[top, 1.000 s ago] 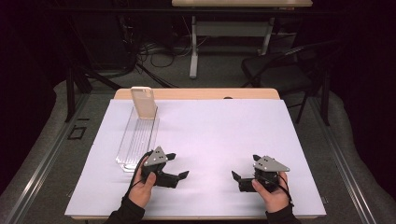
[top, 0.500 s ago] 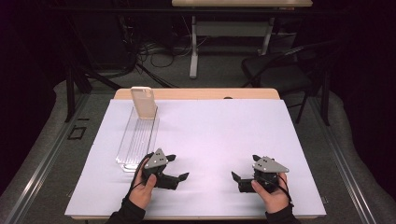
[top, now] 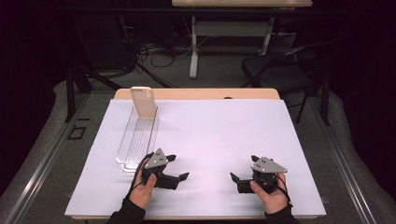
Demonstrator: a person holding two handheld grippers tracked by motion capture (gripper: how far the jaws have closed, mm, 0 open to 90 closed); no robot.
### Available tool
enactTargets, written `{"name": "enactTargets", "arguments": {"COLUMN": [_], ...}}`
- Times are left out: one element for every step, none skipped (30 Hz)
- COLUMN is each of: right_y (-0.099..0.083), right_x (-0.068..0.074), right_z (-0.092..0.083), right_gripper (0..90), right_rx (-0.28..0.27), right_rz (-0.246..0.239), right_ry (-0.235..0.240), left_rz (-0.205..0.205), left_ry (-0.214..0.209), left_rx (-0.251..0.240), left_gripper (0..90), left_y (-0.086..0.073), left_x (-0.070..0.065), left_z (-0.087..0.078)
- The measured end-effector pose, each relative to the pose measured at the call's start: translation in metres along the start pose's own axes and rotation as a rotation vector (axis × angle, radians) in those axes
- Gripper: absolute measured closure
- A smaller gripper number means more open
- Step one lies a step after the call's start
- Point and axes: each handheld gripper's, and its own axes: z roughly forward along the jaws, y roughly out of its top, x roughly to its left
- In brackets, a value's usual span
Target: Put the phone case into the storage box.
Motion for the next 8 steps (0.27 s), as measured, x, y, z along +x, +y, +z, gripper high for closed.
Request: {"name": "enactTargets", "arguments": {"right_y": [0.0000,0.0000,0.0000,-0.0001,-0.0001,-0.0001,-0.0001,-0.0001], "right_x": [0.0000,-0.0001,0.0000,-0.0002,-0.0002,-0.0003,-0.0002,-0.0002], "right_z": [-0.0001,-0.0001,-0.0001,0.0000,-0.0001,-0.0001,-0.0001,-0.0001], "right_gripper": [0.4,0.4,0.3,0.4,0.4,0.4,0.3,0.3], "right_rx": [0.001,0.000,0.001,0.001,0.001,0.002,0.002,0.002], "right_rz": [0.000,0.000,0.002,0.001,0.001,0.001,0.003,0.003], "right_ry": [0.001,0.000,-0.001,-0.001,0.000,0.001,0.000,0.000], "left_rz": [0.002,0.002,0.002,0.001,0.000,-0.001,0.000,-0.001], "left_ry": [0.000,0.000,0.000,0.000,0.000,0.000,0.001,0.002], "left_rx": [0.001,0.003,0.004,0.004,0.004,0.003,0.002,0.001], "left_gripper": [15.5,15.5,15.6,15.5,15.5,15.5,15.5,15.5], "left_y": [0.0000,-0.0001,-0.0002,-0.0003,-0.0003,-0.0002,-0.0002,-0.0002], "left_x": [0.0001,0.0001,0.0001,0.0001,0.0002,0.0002,0.0001,0.0001], "left_z": [0.0000,0.0000,0.0001,0.0002,0.0002,0.0001,0.0000,-0.0001]}}
